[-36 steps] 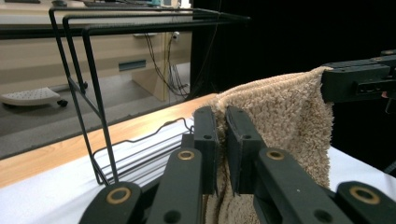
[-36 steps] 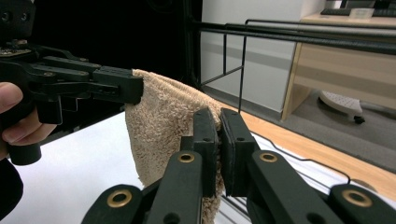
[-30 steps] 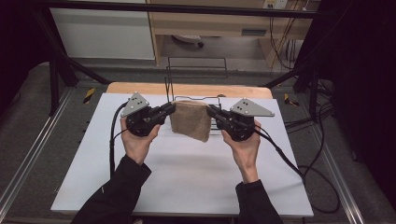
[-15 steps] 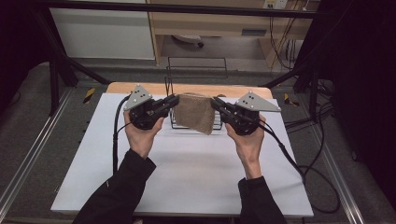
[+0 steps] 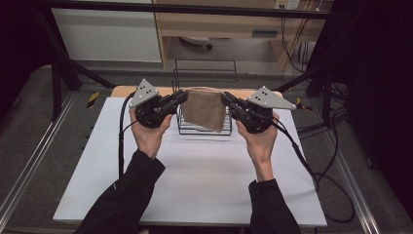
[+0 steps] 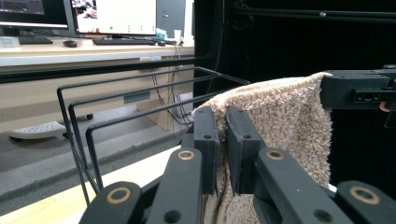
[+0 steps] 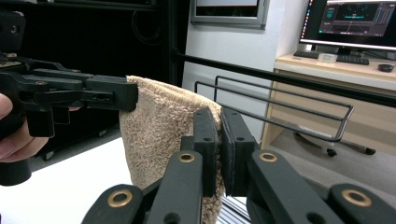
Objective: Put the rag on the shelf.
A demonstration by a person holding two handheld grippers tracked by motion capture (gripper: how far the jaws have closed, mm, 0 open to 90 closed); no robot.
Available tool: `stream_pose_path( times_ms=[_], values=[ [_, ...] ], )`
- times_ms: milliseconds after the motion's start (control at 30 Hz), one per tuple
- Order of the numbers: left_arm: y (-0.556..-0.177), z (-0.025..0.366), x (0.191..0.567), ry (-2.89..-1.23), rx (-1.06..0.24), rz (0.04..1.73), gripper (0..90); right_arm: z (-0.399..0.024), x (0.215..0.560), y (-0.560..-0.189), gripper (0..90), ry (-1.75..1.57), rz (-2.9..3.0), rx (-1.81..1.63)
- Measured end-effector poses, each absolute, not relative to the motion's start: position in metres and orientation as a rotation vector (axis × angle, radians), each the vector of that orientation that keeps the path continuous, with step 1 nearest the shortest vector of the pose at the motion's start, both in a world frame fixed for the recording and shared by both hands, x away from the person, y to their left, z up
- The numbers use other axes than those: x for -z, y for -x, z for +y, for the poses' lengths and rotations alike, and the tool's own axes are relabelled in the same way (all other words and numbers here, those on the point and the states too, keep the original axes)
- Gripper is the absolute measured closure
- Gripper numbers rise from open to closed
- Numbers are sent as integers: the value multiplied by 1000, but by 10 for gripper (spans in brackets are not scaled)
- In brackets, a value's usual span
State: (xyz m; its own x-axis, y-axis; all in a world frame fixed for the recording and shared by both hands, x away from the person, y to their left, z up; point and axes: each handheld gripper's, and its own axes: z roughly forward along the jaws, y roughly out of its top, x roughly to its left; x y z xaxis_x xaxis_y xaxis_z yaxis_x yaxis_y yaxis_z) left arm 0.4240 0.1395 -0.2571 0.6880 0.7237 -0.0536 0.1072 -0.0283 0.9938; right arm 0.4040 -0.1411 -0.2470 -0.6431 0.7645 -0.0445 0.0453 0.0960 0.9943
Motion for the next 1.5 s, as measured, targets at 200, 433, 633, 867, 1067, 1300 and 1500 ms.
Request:
stream_pose_path(
  times_ms=[200,433,633,867,1067,1300,1500],
  values=[
    [-426,139,251,-1531,-575,700,829,-142,242,-407,861,-782,1781,-1600],
    [-429,137,243,-1514,-595,694,829,-142,235,-411,861,-772,1759,-1603],
    [-431,135,236,-1505,-610,683,829,-142,228,-414,861,-766,1728,-1612],
    [-433,134,227,-1493,-626,674,829,-143,222,-418,861,-757,1707,-1620],
    [-438,133,219,-1480,-626,675,829,-142,213,-422,861,-751,1695,-1616],
    [-442,133,210,-1477,-637,673,829,-142,204,-428,861,-741,1685,-1611],
    [-445,133,203,-1469,-648,671,829,-141,196,-434,861,-737,1678,-1613]
  ],
)
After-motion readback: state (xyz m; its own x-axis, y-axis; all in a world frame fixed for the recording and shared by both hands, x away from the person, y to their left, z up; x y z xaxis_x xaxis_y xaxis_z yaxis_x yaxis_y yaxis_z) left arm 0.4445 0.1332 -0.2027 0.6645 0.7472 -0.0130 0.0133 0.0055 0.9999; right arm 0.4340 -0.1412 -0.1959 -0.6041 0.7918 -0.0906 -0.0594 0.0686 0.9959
